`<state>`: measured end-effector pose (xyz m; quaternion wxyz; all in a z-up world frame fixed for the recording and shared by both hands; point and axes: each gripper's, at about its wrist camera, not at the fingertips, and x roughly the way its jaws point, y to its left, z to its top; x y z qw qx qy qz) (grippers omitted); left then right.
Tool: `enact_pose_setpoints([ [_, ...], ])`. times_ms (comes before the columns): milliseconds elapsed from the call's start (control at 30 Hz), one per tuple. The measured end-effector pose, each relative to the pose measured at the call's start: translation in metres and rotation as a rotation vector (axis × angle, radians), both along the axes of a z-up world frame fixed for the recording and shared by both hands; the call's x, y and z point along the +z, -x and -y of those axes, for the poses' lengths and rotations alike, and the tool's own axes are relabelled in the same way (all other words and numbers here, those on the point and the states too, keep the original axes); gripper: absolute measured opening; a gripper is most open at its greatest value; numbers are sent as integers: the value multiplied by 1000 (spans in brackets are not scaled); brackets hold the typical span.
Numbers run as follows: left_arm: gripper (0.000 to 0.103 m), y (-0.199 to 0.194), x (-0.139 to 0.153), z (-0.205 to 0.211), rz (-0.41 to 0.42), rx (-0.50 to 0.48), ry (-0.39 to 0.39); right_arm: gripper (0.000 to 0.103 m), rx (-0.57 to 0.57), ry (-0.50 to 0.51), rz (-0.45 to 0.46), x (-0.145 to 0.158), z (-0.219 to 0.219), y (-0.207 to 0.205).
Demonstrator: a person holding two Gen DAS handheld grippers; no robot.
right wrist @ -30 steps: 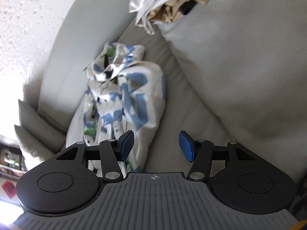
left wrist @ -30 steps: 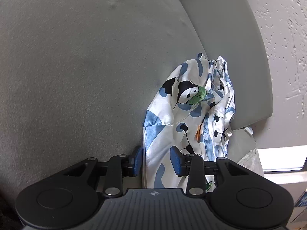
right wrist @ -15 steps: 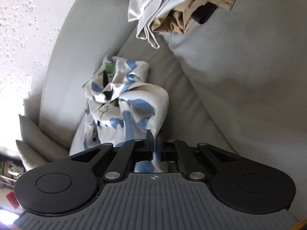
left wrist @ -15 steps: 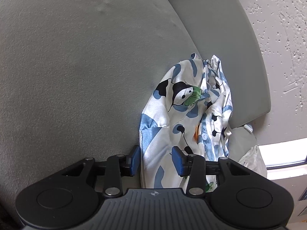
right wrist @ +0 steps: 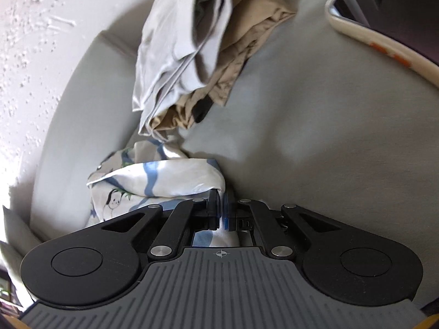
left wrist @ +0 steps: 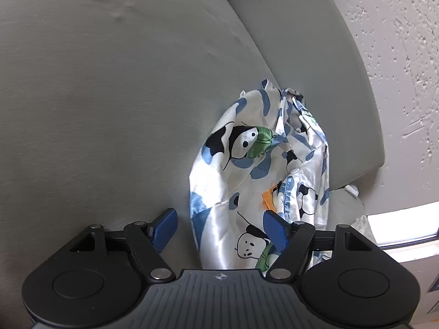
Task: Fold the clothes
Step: 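Grasp a garment edge with the left gripper while the right gripper grasps another edge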
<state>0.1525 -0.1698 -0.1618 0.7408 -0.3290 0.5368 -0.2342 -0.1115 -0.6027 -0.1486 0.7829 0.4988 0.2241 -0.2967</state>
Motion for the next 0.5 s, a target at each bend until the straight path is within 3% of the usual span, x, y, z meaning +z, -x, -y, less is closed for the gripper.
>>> enact_pose_setpoints([
  [100,65,-4,-1,10,14,-18,-34,3,7,-9,3,-3,1,-2],
  [133,56,-5,-1,12,19,-22,-55,3,8,-13,4,-4,2,-2],
  [167,10,-6,-1,13,24,-25,-75,3,9,-13,4,-4,1,-3],
  [200,3,-7,-1,15,30,-28,-96,3,11,-12,5,-4,1,-3],
  [333,0,3,22,5,146,3,-183,3,37,-2,8,-3,-3,-7],
  [500,1,39,99,-15,427,-16,-426,3,81,8,1,6,-13,-7],
])
